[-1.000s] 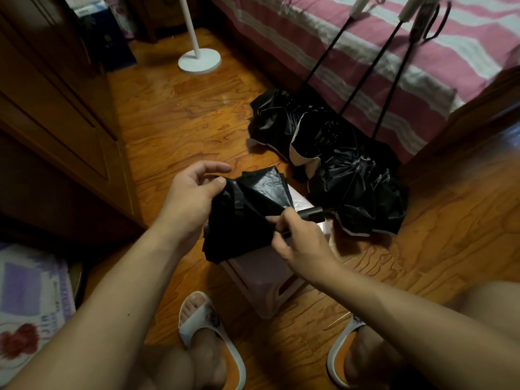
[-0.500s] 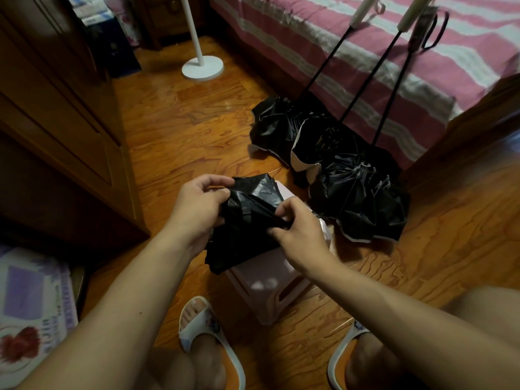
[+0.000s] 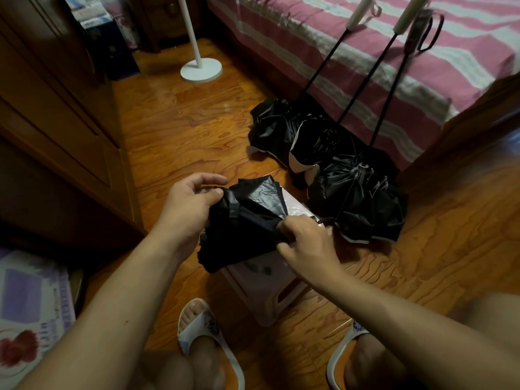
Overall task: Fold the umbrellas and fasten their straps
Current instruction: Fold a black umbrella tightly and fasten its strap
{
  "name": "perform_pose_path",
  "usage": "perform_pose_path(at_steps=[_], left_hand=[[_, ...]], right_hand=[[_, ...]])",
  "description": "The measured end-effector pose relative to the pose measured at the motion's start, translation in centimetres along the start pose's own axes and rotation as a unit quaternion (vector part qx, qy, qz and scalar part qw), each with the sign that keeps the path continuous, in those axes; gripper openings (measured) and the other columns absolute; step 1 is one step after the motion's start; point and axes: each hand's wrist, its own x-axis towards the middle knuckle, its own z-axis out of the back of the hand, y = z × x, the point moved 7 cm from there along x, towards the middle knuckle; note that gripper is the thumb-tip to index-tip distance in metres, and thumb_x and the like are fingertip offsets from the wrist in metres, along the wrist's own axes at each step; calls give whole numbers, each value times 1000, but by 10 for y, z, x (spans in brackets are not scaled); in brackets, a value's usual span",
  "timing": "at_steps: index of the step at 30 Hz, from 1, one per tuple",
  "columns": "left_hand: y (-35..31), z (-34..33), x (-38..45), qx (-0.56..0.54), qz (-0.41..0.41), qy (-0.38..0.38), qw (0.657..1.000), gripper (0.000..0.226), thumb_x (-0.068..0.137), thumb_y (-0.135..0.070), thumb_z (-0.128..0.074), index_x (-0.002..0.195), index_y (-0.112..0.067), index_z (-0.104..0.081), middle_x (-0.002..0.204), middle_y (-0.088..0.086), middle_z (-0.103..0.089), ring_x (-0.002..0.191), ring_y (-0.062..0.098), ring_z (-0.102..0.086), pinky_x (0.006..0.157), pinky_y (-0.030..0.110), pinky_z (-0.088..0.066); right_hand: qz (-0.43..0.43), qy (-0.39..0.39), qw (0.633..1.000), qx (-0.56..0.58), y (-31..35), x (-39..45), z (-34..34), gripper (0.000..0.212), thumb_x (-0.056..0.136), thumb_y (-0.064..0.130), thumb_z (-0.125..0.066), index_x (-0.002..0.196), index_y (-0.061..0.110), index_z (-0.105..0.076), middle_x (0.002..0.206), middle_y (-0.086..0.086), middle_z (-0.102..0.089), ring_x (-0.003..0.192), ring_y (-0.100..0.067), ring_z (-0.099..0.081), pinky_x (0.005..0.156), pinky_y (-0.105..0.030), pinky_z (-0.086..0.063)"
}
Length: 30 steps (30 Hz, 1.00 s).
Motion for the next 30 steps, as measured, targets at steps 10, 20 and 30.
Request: perform_pose_path(at_steps=[10, 20, 30], left_hand=[[0, 3, -4, 23, 12, 19, 999, 24, 99, -1, -57, 105, -17, -73, 88, 2, -69, 63, 8, -66, 52, 23, -50], [-2, 7, -12, 58, 11, 28, 998, 21, 99, -3, -58, 103, -18, -73, 93, 6, -71, 70, 10, -69, 54, 23, -52], [5, 15, -14, 42, 40, -25, 998, 15, 100, -7, -58, 104, -13, -72, 85, 6, -70, 80, 21, -68, 74, 35, -56]], right_hand=[[-197, 97, 815, 536, 3, 7, -17, 36, 67, -10, -52, 73, 25, -50, 76, -5, -52, 67, -12, -48, 59, -21, -37], [-357, 23, 850, 385, -24, -1, 0, 31, 103, 36, -47, 107, 8, -60, 69, -6, -66, 74, -24, -68, 89, -49, -56], [-235, -42, 879, 412, -10, 4, 18, 12, 93, 11, -71, 96, 19, -79, 95, 0, -76, 93, -8, -70, 79, -19, -56]])
